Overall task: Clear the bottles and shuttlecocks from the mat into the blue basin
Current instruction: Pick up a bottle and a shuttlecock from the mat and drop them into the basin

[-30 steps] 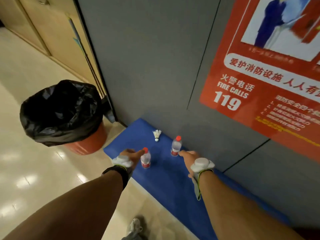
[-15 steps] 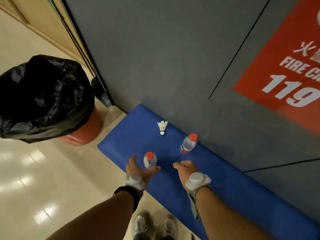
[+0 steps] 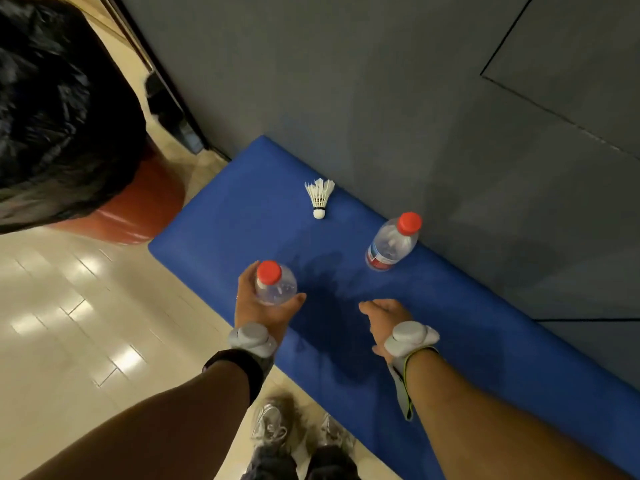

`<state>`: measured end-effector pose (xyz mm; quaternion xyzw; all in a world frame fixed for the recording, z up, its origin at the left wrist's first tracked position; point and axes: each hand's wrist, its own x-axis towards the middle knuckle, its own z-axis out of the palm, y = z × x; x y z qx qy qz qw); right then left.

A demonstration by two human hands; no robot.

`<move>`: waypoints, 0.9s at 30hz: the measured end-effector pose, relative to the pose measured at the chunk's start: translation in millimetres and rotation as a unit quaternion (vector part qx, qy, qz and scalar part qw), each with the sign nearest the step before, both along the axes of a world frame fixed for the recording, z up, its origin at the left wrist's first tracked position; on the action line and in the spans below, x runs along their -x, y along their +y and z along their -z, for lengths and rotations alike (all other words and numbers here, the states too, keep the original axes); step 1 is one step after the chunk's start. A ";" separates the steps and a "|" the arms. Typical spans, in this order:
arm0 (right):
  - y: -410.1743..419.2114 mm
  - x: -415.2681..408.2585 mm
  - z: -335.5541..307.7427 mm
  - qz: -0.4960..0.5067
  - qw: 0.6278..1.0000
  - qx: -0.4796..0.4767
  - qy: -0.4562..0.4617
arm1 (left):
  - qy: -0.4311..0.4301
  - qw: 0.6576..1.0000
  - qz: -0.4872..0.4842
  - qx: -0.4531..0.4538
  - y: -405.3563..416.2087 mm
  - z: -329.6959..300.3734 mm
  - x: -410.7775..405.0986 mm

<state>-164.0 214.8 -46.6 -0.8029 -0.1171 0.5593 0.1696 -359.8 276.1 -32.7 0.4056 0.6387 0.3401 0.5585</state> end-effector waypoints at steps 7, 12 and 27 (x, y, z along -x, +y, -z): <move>3.8 14.1 -3.5 0.016 0.999 -0.017 0.028 | 0.019 0.998 0.060 -0.001 5.8 17.8 6.8; 12.9 15.2 -1.5 0.005 0.999 -0.025 0.019 | 0.032 0.998 0.049 0.004 10.5 20.3 5.0; 155.4 47.4 -21.6 -0.126 0.983 -0.093 -0.091 | 0.128 0.991 0.036 -0.020 90.5 -14.4 17.8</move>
